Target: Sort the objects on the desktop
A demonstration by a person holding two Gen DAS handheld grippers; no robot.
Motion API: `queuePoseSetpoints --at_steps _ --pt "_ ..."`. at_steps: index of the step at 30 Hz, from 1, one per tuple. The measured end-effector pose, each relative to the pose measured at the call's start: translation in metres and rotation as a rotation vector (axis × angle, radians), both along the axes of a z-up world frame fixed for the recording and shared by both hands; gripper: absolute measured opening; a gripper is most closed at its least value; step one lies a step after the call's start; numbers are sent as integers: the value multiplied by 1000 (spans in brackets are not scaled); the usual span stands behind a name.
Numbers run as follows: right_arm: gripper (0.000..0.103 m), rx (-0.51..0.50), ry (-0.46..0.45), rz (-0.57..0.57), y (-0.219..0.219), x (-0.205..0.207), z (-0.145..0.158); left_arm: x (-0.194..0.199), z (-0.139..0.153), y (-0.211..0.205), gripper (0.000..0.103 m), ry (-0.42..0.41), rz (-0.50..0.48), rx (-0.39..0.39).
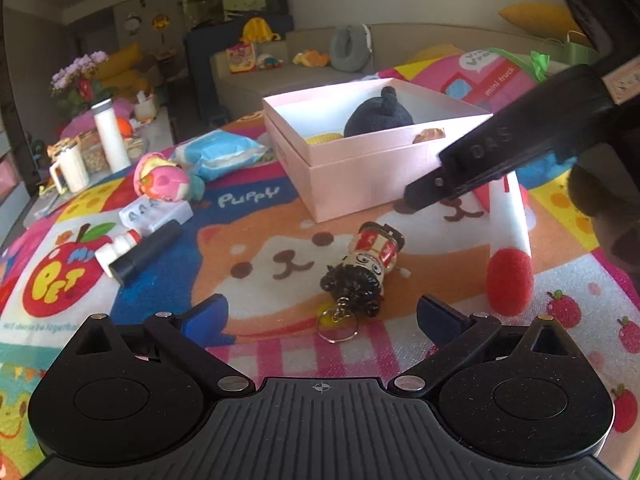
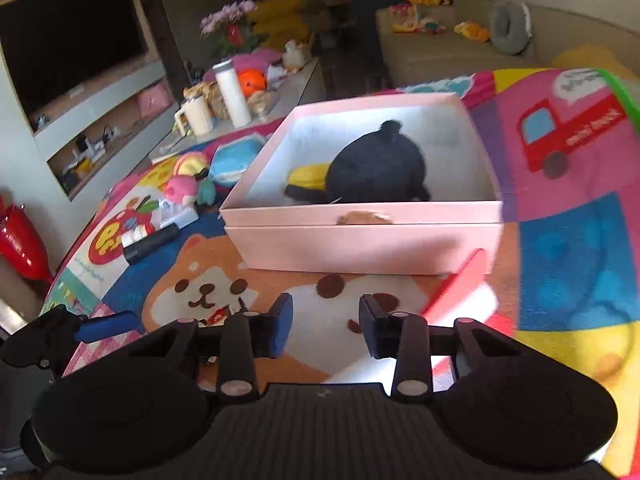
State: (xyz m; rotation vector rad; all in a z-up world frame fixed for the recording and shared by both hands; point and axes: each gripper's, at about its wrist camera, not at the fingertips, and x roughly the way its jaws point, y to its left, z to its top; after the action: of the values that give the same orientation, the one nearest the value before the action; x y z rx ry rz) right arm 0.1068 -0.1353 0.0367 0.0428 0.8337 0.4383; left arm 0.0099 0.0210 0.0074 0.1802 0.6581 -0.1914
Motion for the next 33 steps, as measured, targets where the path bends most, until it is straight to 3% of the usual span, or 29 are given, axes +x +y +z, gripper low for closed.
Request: queuePoseSetpoints --at_steps 6,10,13,20,23,25,28,30,33 --pt "34 -83 -14 99 51 20 -10 11 -5 16 103 24 -5 2" --pt "34 -120 8 137 62 21 -17 18 -3 32 103 1 66 9" --pt "34 -121 34 160 57 8 -15 26 -3 48 103 0 127 -12" --pt "34 -89 60 235 37 -45 -8 29 -1 59 103 0 126 -74" --pt "36 -102 -25 169 18 -59 2 25 1 62 103 -17 135 -89" --pt "45 -114 -83 90 3 -63 9 18 5 63 103 -25 114 -127" --pt "59 -81 -119 -45 -28 -60 18 6 6 56 103 5 9 -213" --pt "68 -44 -127 -128 -48 -54 17 0 5 42 103 20 -68 -226" --pt "70 -9 -122 -245 -65 -43 7 -1 2 20 103 35 -155 -252"
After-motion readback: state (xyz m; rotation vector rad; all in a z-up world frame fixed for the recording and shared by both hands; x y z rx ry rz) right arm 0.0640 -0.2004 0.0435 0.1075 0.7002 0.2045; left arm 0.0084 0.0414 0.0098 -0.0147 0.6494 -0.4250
